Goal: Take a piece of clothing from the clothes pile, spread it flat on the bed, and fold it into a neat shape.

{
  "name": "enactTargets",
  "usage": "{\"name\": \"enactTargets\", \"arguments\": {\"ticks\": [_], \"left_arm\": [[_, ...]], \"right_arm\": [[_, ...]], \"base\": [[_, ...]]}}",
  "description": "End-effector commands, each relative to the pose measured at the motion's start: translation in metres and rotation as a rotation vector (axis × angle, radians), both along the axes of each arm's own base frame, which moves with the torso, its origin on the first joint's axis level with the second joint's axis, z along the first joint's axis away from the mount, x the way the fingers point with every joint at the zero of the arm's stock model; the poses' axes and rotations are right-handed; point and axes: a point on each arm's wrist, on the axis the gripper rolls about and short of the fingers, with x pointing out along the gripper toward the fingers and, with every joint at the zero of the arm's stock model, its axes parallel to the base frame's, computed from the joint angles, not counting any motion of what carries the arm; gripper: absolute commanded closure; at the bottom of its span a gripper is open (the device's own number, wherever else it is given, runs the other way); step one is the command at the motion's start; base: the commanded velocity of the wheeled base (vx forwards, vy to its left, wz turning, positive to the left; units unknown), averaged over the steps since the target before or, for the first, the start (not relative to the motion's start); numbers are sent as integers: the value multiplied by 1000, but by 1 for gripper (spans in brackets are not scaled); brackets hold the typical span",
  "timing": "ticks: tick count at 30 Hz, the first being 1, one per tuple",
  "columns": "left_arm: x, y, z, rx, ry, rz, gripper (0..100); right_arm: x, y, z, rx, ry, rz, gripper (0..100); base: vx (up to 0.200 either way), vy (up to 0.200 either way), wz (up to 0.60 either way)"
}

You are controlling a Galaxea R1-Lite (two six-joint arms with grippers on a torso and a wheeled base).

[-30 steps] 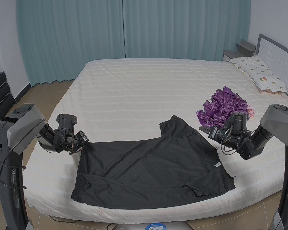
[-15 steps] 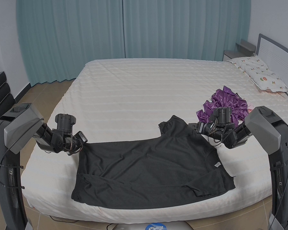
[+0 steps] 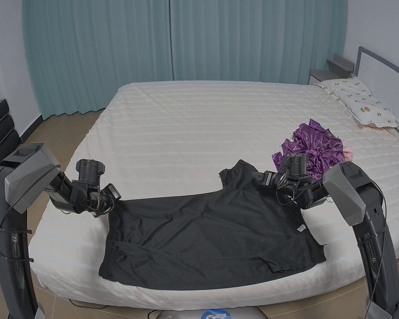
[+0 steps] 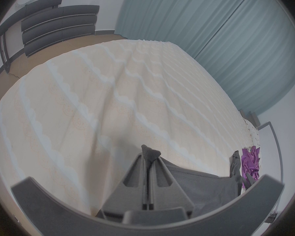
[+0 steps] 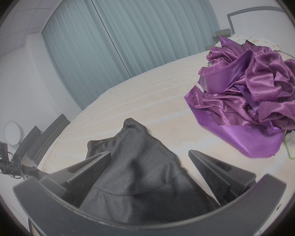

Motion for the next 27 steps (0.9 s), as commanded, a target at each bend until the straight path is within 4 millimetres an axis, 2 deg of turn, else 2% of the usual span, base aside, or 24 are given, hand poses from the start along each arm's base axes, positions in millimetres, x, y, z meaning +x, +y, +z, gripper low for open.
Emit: {"name": "enactTargets", "arguments": {"ticks": [1,4,5,9,17,27], "left_arm": [[0,0,3,0,-8,0,100],[1,0,4,1,-11,-2,100],[1,0,4,1,-11,-2,100],[1,0,4,2,-13,0,100],[2,0,7,5,-21,-1,100],[2,0,19,4,-45,-3,100]], "right_arm": [[2,-1,-13,0,12,-4,0],[5,-4,-16,0,11,-12,0],[6,-5,-15,2,5,-14,100],[6,-5,-14,14,4,-18,100],[5,-6,1,45,-13,-57,100],[-8,-26,25,79,-56,-95,100]], "base": [[0,0,0],[0,0,0],[0,0,0],[0,0,0],[0,0,0],[0,0,0]]}}
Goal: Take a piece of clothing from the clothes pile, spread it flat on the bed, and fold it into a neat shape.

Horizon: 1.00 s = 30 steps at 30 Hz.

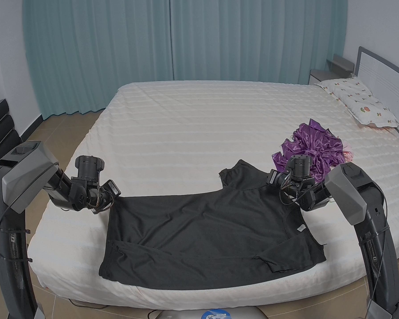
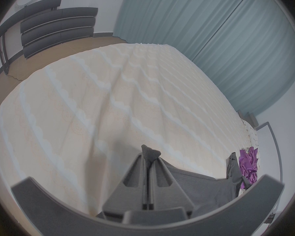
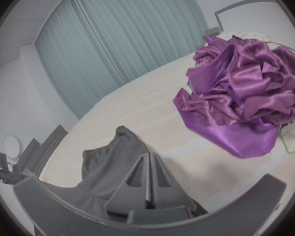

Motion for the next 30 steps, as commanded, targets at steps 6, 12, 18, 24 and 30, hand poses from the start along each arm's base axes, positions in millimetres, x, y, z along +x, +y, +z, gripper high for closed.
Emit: {"name": "enactTargets", "arguments": {"ticks": [6,12,18,24,30], "left_arm": [[0,3,9,3,-22,3,100],[-2,8,11,23,-24,-4,100],[-7,8,23,22,-44,-15,100],[-9,8,25,37,-46,-30,100],[-15,9,23,68,-30,-57,100]], "right_arm": [[-13,-15,37,39,-59,-29,100],[-28,-19,53,45,-61,-24,100],[-39,-20,76,58,-92,-7,100],[-53,-31,80,56,-68,-15,100],[-73,-37,78,65,-35,14,100]], "base": [[0,0,0],[0,0,0],[0,0,0],[0,0,0],[0,0,0]]}}
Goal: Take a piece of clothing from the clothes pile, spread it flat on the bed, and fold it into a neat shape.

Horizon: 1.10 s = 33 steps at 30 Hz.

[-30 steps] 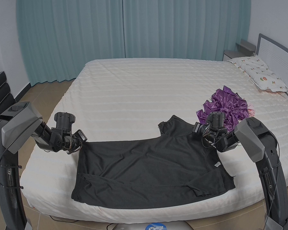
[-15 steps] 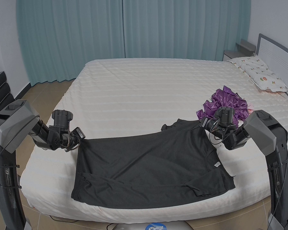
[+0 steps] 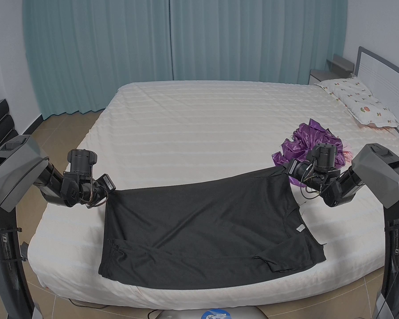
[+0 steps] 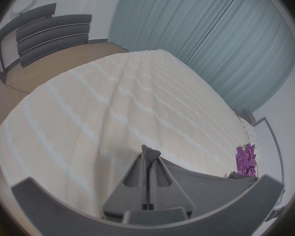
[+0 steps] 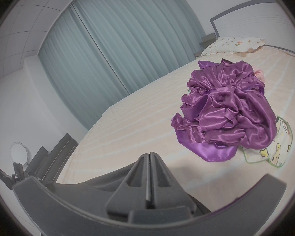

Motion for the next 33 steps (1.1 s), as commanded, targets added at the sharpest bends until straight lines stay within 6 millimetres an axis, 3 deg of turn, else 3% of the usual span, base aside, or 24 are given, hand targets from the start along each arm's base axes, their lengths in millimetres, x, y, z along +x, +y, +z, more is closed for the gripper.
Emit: {"name": "enactTargets", "arguments": {"ticks": [1,7,19,33], "left_arm": [[-6,0,3,21,6,-16,100],[-16,2,7,35,13,-25,100],[-49,4,-2,97,32,-77,100],[-91,-7,-38,167,155,-184,100]], "right_arm": [[-17,-6,11,6,-1,12,100],[-35,-10,19,16,1,38,100],[-77,-15,13,23,100,82,100],[-121,-18,-33,-39,317,114,100]], "base": [[0,0,0],[0,0,0],[0,0,0],[0,0,0]]}}
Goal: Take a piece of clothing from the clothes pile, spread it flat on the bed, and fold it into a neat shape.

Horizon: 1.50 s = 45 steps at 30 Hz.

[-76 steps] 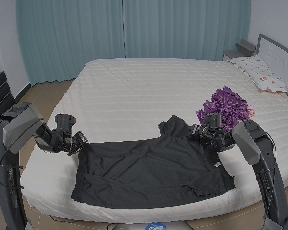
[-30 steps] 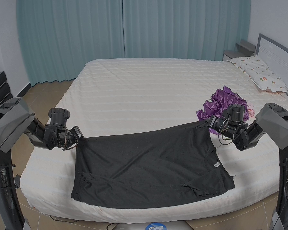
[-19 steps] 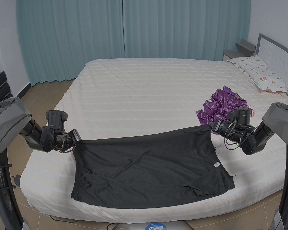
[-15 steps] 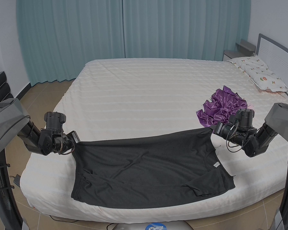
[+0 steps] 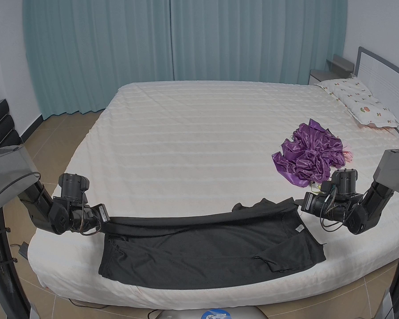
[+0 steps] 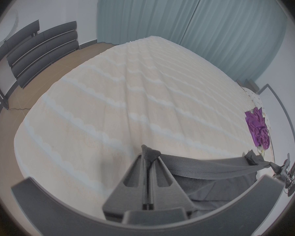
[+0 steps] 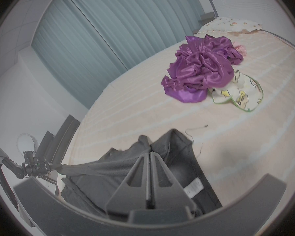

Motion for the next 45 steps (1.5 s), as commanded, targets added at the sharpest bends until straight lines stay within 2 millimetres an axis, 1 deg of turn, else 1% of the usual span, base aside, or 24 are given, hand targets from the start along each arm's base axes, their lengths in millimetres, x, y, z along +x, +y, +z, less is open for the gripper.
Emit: {"name": "enactTargets", "arguments": {"ticks": [1,2,3,8,13,14,16,20,22,23,24,25,26,28,30,32,33,37,38,39,40,42,44,45], "left_arm": [[-15,-7,-16,12,50,-35,100],[-15,-7,-16,12,50,-35,100],[-18,-9,-21,22,58,-45,100],[-23,-12,-31,26,76,-55,100],[-26,-13,-39,28,107,-59,100],[-26,-14,-42,30,113,-59,0],[-26,-14,-44,29,121,-60,0],[-29,-16,-44,30,127,-65,0],[-30,-16,-43,29,122,-62,0],[-32,-16,-43,26,116,-58,0],[-32,-16,-42,26,115,-58,0],[-34,-13,-40,23,106,-48,0],[-37,-10,-36,18,94,-34,0],[-42,-2,-30,0,79,4,0],[-46,10,-22,-34,60,47,0],[-48,18,-18,-60,51,79,0],[-48,27,-16,-88,43,123,0],[-46,45,-12,-155,22,221,0],[-46,45,-12,-155,22,221,0],[-47,51,-10,-210,17,250,0],[-47,51,-10,-216,15,251,0],[-47,52,-9,-318,18,255,0],[-47,54,-11,-369,30,248,0],[-47,54,-11,-369,30,248,0]], "right_arm": [[-11,-1,-17,-19,71,9,100],[-11,-1,-17,-19,71,9,100],[-14,-2,-21,-27,88,13,100],[-21,-1,-36,-52,136,33,100],[-23,-1,-44,-60,158,40,100],[-23,0,-45,-61,163,43,0],[-23,2,-48,-61,169,48,0],[-23,4,-42,-49,153,46,0],[-21,2,-34,-43,125,41,0],[-20,1,-25,-27,96,39,0],[-20,1,-22,-18,88,41,0],[-20,2,-13,15,70,39,0],[-20,2,-4,44,52,38,0],[-20,3,7,70,31,35,0],[-19,5,11,77,21,41,0],[-17,8,9,78,23,49,0],[-14,15,4,77,33,68,0],[-5,23,-16,73,72,82,0],[-5,23,-16,73,72,82,0],[0,26,-25,71,83,87,0],[1,26,-26,71,85,87,0],[7,28,-35,68,95,89,0],[14,31,-40,68,92,91,0],[14,31,-40,68,92,91,0]], "base": [[0,0,0],[0,0,0],[0,0,0],[0,0,0],[0,0,0],[0,0,0],[0,0,0],[0,0,0],[0,0,0],[0,0,0],[0,0,0],[0,0,0],[0,0,0],[0,0,0],[0,0,0],[0,0,0],[0,0,0],[0,0,0],[0,0,0],[0,0,0],[0,0,0],[0,0,0],[0,0,0],[0,0,0]]}}
